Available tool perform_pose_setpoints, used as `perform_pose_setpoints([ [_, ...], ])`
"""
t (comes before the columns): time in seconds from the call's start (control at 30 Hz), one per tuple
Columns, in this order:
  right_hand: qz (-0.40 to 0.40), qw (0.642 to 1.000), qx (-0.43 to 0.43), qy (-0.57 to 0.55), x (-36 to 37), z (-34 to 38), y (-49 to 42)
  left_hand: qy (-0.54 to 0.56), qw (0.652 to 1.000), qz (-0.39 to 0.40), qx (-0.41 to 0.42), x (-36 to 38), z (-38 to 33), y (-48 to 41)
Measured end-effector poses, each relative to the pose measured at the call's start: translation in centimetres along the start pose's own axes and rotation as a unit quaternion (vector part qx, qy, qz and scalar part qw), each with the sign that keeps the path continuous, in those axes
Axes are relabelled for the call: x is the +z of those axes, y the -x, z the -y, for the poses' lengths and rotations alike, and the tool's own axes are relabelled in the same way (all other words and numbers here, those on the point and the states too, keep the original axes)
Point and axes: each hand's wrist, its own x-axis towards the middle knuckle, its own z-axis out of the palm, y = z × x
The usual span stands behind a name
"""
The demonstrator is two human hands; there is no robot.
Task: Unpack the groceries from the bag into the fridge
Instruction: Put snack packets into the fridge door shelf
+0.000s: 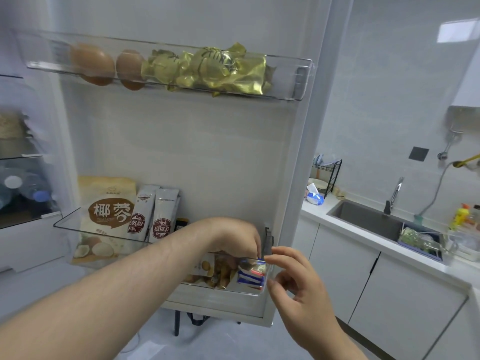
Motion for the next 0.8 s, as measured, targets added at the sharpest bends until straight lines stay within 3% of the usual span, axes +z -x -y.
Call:
perform_pose_setpoints([
  [0.4, -0.011, 1.0, -0.006, -0.002, 0.2, -0.5, -0.4, 0.052, 0.998, 0.036, -0.008, -0.2, -0.3, 1.0],
  [0.8, -0.02, 1.0, -0.009, 0.01, 0.2, -0.6, -0.4, 0.043, 0.999, 0.014, 0.017, 0.1, -0.2, 1.5],
])
